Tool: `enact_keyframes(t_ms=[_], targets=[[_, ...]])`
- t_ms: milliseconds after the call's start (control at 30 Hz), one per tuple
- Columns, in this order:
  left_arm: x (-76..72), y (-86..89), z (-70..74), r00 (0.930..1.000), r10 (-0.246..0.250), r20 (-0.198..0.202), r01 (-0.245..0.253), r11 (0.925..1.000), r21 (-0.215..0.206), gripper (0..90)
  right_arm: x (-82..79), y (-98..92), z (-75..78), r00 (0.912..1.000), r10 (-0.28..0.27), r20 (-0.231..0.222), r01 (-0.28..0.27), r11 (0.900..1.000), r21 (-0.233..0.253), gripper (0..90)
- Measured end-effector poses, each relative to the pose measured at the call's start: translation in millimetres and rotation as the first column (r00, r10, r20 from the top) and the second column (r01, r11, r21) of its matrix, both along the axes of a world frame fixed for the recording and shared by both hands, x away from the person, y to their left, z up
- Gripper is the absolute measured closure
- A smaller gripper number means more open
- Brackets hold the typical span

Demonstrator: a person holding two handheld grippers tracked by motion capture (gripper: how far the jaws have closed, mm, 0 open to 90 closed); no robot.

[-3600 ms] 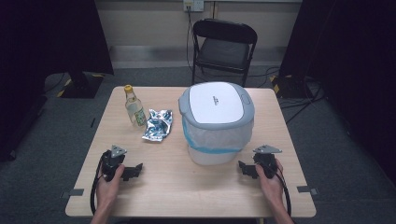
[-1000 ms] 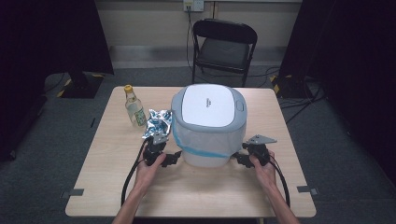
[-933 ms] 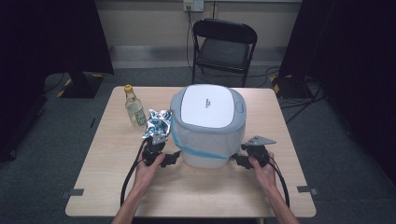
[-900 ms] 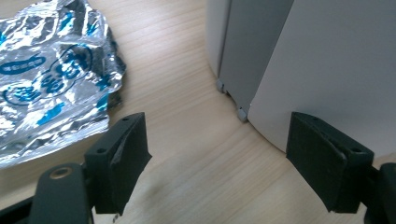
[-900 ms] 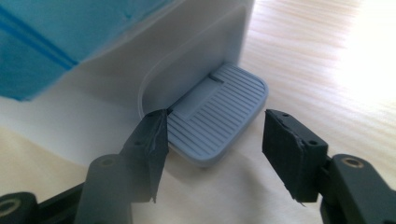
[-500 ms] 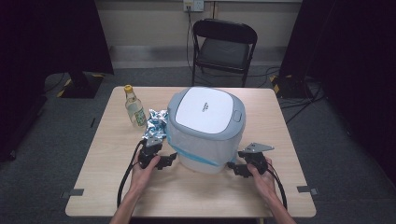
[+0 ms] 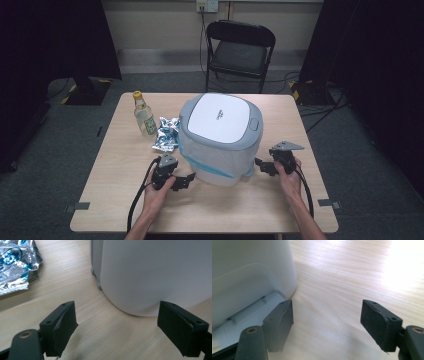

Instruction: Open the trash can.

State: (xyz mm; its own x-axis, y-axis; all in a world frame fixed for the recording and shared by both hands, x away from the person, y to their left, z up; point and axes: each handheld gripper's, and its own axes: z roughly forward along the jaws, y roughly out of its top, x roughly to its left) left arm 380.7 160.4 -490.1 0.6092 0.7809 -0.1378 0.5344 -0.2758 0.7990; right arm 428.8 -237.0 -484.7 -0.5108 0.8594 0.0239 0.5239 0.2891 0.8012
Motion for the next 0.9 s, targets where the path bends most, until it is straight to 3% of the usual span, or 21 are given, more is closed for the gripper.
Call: enact_keyframes(t_ms=[67, 167, 333, 400, 533, 633, 767, 900], targets=[[0.0, 0.7, -0.7, 1.0, 0.007, -0.001, -0.007, 1.0, -0.004, 14.6, 5.6, 1.6, -8.4, 0.9997, -0.023, -0.011, 0.022, 1.0, -0.019, 25.4], [0.5, 0.7, -0.9, 0.9999, 0.011, -0.005, -0.011, 0.9999, 0.001, 13.4, 7.6, 2.5, -11.9, 0.9996, -0.022, -0.016, 0.022, 1.0, 0.0, 28.0], [5.7, 2.4, -3.5, 0.9994, 0.026, -0.02, -0.027, 0.9996, -0.009, 4.9, 4.0, 5.8, -8.8, 0.9995, 0.026, 0.015, -0.026, 1.0, -0.014, 41.3], [7.2, 3.7, -4.0, 0.9989, 0.041, -0.023, -0.041, 0.9991, -0.009, 2.6, 1.9, 6.0, -8.6, 0.9991, 0.043, 0.007, -0.042, 0.999, -0.008, 44.4], [8.2, 8.0, -2.4, 0.9975, 0.071, -0.005, -0.071, 0.9975, 0.001, 6.6, -4.8, 6.1, -12.2, 0.9963, 0.083, -0.022, -0.083, 0.997, 0.009, 45.1], [10.3, 11.6, -2.3, 0.9966, 0.083, 0.0, -0.083, 0.9966, 0.002, 8.8, -10.1, 10.0, -12.3, 0.9946, 0.103, -0.014, -0.103, 0.995, -0.003, 49.4], [12.8, 14.8, -1.0, 0.9933, 0.112, 0.027, -0.113, 0.9929, 0.036, 18.3, -16.8, 14.3, -12.5, 0.989, 0.146, -0.022, -0.146, 0.989, 0.006, 48.8], [17.5, 20.8, 0.3, 0.9918, 0.125, 0.029, -0.126, 0.9913, 0.039, 27.1, -27.6, 23.1, -12.6, 0.9819, 0.188, -0.025, -0.188, 0.982, 0.009, 47.4]])
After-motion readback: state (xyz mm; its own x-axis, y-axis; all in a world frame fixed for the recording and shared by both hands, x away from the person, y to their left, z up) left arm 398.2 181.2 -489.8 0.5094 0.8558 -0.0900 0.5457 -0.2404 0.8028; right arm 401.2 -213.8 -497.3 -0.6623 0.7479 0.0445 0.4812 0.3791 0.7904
